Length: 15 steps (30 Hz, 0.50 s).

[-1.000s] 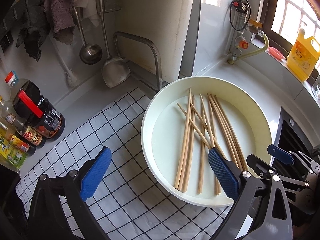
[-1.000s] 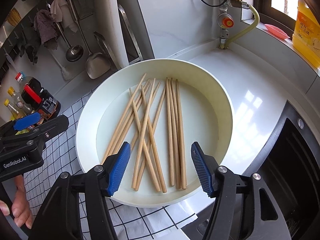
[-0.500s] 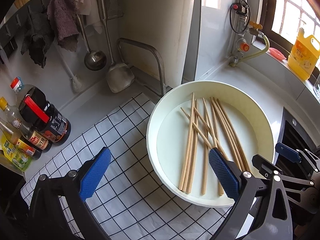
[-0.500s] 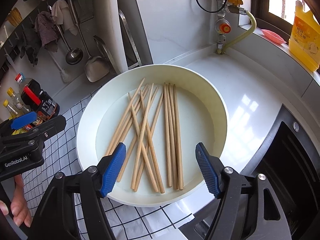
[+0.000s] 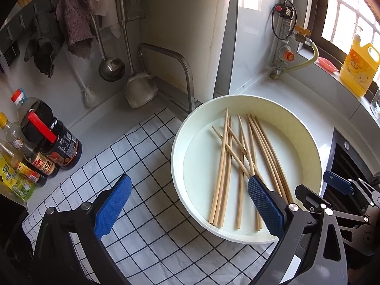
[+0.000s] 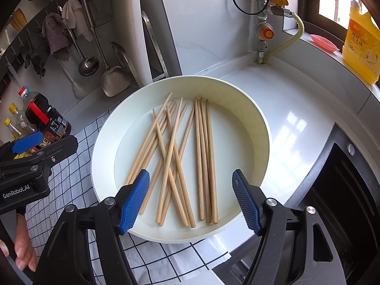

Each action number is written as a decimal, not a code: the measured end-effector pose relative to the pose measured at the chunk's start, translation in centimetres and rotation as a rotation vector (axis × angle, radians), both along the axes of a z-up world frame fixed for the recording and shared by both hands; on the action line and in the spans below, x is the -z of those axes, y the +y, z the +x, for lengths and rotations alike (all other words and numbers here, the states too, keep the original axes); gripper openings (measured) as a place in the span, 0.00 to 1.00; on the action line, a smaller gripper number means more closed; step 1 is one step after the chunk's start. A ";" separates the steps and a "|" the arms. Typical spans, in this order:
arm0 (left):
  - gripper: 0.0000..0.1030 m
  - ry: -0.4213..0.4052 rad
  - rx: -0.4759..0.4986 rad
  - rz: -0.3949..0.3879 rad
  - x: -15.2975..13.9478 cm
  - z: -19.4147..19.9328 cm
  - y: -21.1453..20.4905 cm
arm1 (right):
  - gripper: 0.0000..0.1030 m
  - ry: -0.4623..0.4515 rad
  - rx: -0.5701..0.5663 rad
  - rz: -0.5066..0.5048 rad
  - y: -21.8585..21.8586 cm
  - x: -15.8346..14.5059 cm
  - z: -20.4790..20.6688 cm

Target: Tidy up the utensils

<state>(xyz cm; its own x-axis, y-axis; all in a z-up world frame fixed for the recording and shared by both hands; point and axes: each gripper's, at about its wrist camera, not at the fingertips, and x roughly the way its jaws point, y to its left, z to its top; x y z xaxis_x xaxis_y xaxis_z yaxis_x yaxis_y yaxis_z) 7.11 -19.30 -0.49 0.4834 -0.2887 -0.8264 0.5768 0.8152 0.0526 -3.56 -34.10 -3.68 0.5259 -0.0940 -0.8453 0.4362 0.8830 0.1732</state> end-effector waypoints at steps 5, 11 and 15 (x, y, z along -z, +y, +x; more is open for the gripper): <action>0.94 0.013 -0.020 0.001 0.2 0.3 0.2 | 0.67 0.006 -0.006 0.002 0.2 0.2 0.0; 0.94 0.006 -0.023 0.000 0.0 0.2 0.2 | 0.67 0.003 -0.001 0.007 0.3 0.2 0.0; 0.94 0.003 -0.020 0.000 0.0 0.2 0.2 | 0.67 0.001 -0.001 0.011 0.2 0.2 0.0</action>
<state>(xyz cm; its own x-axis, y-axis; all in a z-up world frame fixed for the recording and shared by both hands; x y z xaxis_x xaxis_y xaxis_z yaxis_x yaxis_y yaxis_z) 7.29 -19.06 -0.48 0.4863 -0.2794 -0.8279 0.5608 0.8264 0.0505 -3.54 -33.89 -3.84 0.5248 -0.0843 -0.8471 0.4356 0.8816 0.1821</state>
